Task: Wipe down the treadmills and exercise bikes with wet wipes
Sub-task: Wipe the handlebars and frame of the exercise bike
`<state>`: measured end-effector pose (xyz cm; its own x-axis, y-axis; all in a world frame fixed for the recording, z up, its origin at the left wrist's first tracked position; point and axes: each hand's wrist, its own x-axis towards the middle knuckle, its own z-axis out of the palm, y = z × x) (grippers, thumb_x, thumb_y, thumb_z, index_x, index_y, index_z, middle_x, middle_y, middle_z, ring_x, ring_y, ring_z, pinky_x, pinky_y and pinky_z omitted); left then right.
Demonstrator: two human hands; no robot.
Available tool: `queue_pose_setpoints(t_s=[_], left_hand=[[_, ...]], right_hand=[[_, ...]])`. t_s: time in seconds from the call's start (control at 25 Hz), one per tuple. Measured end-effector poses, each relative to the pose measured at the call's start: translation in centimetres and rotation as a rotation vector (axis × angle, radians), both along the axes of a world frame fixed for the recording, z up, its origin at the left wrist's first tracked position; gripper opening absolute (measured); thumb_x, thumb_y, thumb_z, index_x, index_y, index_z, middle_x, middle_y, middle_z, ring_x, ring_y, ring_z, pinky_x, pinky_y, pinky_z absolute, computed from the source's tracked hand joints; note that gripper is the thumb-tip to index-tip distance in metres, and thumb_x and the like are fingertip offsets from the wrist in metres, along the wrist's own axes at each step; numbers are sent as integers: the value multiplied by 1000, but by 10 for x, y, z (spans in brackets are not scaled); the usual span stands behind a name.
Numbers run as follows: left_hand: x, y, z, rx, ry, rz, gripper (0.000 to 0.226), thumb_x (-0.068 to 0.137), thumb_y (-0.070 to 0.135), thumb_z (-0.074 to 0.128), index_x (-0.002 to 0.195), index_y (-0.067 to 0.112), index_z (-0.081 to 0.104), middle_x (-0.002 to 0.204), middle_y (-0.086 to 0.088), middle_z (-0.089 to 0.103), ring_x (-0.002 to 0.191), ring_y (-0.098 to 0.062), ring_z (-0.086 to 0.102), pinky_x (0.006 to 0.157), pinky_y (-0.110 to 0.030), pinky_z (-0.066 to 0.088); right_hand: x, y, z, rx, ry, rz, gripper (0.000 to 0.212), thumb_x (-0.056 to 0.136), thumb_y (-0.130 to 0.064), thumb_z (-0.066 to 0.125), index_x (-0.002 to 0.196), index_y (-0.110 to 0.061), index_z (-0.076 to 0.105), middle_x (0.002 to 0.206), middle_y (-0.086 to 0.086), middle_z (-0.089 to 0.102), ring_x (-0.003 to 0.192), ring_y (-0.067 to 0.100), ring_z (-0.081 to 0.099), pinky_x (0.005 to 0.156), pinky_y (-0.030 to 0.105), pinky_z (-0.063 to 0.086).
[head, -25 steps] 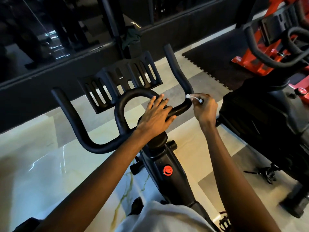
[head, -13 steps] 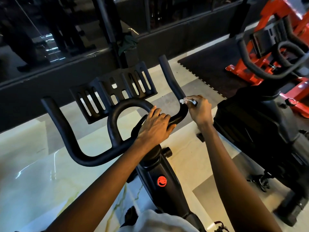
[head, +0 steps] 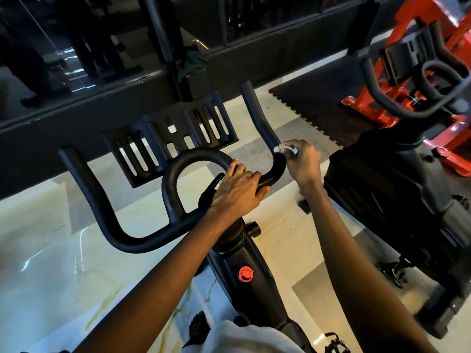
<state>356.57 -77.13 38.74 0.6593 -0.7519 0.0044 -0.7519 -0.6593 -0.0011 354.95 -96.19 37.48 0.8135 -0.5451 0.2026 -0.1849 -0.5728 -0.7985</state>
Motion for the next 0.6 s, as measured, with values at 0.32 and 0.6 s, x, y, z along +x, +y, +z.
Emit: queue_pose_setpoints(t_s=[0.32,0.6], left_hand=[[2,2,-1,-42,20,30,48,102,57,37,115,19,63,113,-1,68,127,-22,48,120,-52,0],[47,15,16,-49,15,73,62,100,64,34,132,21,63,131,-5,63,136,-21,44,123,-50,-2]], right_hand=[[-19,-20,3,-184,106,235,22,91,-14,73,113,-15,76,110,1,69,95,14,63,84,25,54],[30,-3,6,-283,22,123,18,93,-12,68,110,-12,75,115,3,65,104,15,61,81,1,36]])
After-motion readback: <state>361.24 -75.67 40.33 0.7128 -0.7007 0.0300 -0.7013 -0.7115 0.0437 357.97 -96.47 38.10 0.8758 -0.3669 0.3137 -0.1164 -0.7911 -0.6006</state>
